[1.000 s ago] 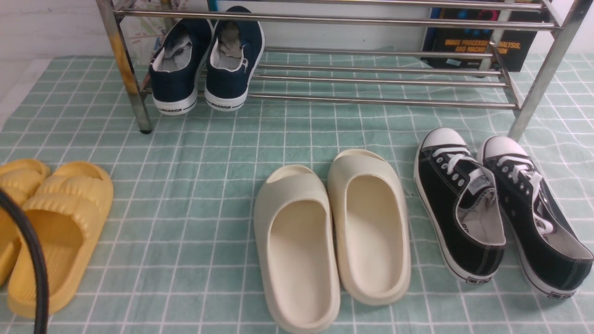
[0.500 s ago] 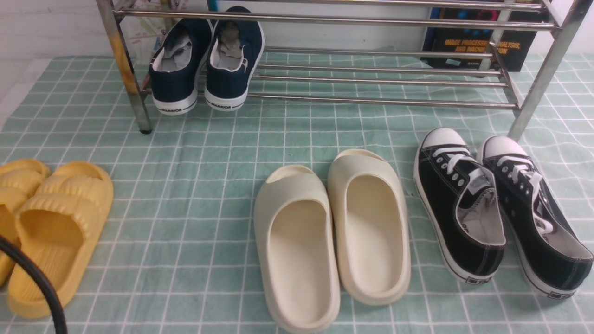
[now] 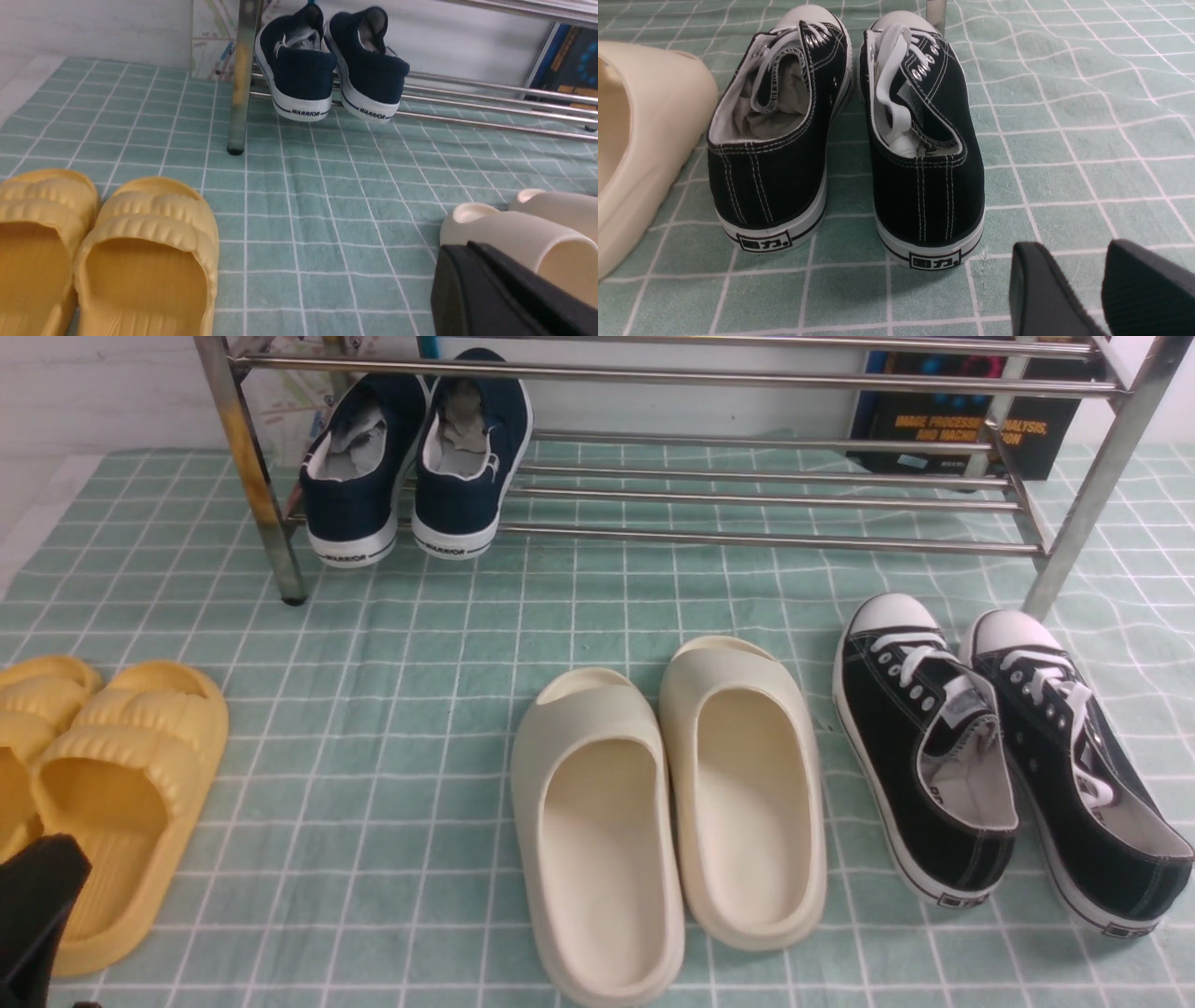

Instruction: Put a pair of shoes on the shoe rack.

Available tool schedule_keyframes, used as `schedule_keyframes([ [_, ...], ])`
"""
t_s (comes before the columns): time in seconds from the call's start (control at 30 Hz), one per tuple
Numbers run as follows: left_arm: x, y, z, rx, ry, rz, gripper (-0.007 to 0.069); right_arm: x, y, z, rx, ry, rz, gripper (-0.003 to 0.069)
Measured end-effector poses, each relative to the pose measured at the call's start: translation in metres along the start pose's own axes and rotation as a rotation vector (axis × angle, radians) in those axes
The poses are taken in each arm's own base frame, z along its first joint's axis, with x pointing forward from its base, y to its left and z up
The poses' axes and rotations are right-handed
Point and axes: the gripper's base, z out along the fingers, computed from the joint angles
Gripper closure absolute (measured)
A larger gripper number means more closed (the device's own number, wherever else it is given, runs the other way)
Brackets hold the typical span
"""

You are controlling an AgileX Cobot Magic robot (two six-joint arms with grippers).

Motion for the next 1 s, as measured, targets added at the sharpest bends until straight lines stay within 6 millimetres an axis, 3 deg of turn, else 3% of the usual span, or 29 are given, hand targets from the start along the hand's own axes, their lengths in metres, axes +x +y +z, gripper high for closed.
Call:
schedule_keyframes([
  [0.33, 0.042, 0.016, -0.005, -0.148, -0.002, -0.023, 0.0638, 0.000, 0.000, 0.000, 0.000, 0.000, -0.001, 0.0412],
  [0.6, 0.056, 0.018, -0.006, -0.169, 0.128, -0.059, 0.0638, 0.000, 0.000, 0.000, 0.000, 0.000, -0.001, 0.0412],
  [1.0, 0.061, 0.017, -0.007, -0.159, 0.173, -0.098, 0.0638, 0.000, 0.000, 0.000, 0.000, 0.000, -0.001, 0.0412],
])
